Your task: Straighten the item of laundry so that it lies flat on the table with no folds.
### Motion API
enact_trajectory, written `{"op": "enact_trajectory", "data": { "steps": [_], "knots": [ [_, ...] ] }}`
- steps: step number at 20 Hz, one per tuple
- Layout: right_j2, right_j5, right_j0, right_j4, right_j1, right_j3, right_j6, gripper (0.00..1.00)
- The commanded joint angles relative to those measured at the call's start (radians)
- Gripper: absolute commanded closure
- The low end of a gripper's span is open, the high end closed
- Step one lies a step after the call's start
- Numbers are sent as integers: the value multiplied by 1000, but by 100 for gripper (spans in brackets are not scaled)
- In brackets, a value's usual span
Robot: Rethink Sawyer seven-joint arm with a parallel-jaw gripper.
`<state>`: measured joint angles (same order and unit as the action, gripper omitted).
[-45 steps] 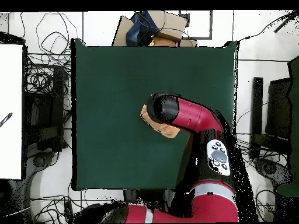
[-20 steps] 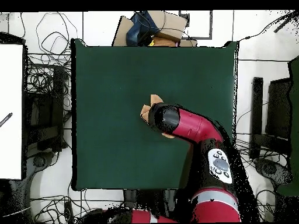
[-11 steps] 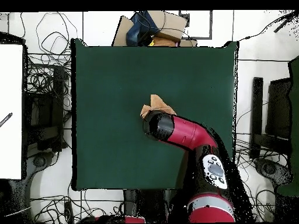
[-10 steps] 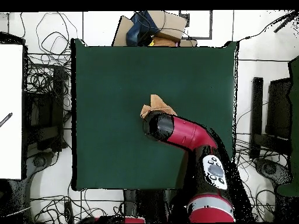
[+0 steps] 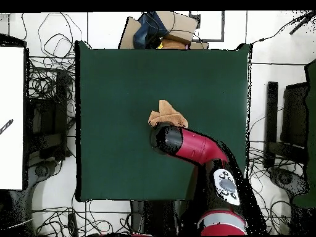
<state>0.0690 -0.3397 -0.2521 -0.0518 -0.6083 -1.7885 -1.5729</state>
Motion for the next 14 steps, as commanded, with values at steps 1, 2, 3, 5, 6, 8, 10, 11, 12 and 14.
{"op": "enact_trajectory", "data": {
  "steps": [1,2,3,5,6,8,10,11,12,14],
  "knots": [
    [-84,76,-13,18,15,-54,-146,0],
    [-86,81,-16,19,23,-51,-145,0],
    [-88,85,-18,19,31,-48,-144,0],
    [-89,95,-24,23,45,-43,-141,0],
    [-89,98,-27,24,50,-42,-139,0],
    [-92,97,-34,23,63,-35,-136,0],
    [-93,92,-35,22,65,-31,-132,0],
    [-95,91,-37,23,68,-29,-130,0],
    [-95,85,-38,23,69,-23,-126,0],
    [-97,78,-41,23,71,-16,-120,0]
  ]
}}
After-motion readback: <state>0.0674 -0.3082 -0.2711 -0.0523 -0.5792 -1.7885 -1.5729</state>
